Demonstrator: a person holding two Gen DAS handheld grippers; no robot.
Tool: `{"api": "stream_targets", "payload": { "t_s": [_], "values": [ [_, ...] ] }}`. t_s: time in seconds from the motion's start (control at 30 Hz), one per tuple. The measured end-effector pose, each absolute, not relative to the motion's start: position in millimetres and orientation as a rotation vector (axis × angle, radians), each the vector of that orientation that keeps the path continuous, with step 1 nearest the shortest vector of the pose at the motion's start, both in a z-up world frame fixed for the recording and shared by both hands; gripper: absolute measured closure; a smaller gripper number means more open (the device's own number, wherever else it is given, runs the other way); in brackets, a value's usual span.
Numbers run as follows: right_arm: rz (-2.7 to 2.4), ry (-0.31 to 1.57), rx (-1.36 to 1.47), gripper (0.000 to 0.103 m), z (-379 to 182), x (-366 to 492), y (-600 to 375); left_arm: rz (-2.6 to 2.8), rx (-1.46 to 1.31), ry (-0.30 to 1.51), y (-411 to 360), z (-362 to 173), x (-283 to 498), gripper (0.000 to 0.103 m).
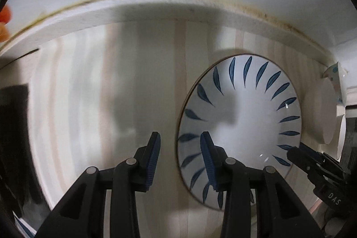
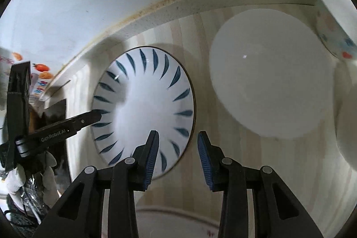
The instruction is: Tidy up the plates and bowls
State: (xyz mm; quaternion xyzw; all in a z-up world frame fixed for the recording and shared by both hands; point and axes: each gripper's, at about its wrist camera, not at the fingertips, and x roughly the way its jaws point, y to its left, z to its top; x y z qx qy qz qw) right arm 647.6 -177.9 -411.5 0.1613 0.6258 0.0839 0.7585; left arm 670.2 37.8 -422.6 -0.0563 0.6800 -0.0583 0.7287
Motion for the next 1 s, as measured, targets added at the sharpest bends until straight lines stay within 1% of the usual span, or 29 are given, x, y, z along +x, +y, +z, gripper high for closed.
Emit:
{"api": "stream_targets", "payload": {
  "t_s": [0.03, 0.07, 0.1, 0.13, 0.17, 0.2, 0.37, 0.5, 0.8, 0.9, 1.0],
  "values": [
    [0.174, 1.372, 0.351, 0.065, -416.1, 650.3, -177.1, -0.151, -0.133, 1.493, 36.5, -424.8, 672.7, 0.068],
    [0.171, 1.378, 0.363, 0.069, -420.8, 653.4, -176.9, -0.158, -0.138, 1.49, 36.2, -425.5, 674.5, 0.068],
    [0.17, 1.382, 0.373, 0.08, -425.2, 653.6, -176.7, -0.167, -0.142, 1.486, 35.9, -425.6, 676.4, 0.069],
    [0.165, 1.387, 0.376, 0.083, -428.9, 655.4, -176.4, -0.179, -0.149, 1.481, 35.7, -425.0, 678.3, 0.075],
    [0.155, 1.39, 0.378, 0.087, -432.0, 656.8, -176.5, -0.173, -0.145, 1.478, 35.7, -424.6, 679.7, 0.075],
    [0.148, 1.384, 0.381, 0.089, -434.3, 657.7, -176.9, -0.169, -0.14, 1.475, 35.6, -423.8, 679.8, 0.076],
    [0.158, 1.35, 0.379, 0.089, -431.0, 651.8, -178.3, -0.167, -0.128, 1.449, 32.8, -412.8, 668.0, 0.076],
    [0.171, 1.326, 0.362, 0.089, -415.9, 644.3, -180.3, -0.18, -0.133, 1.405, 30.3, -383.4, 648.5, 0.076],
    [0.226, 1.244, 0.333, 0.09, -350.7, 590.7, -196.7, -0.228, -0.13, 1.308, 23.8, -307.8, 579.6, 0.076],
    [0.243, 1.222, 0.315, 0.09, -330.5, 560.8, -202.3, -0.244, -0.127, 1.291, 18.1, -291.6, 553.9, 0.076],
    [0.252, 1.214, 0.308, 0.09, -316.9, 528.6, -215.0, -0.256, -0.127, 1.292, 3.4, -288.7, 528.8, 0.076]
  ]
}}
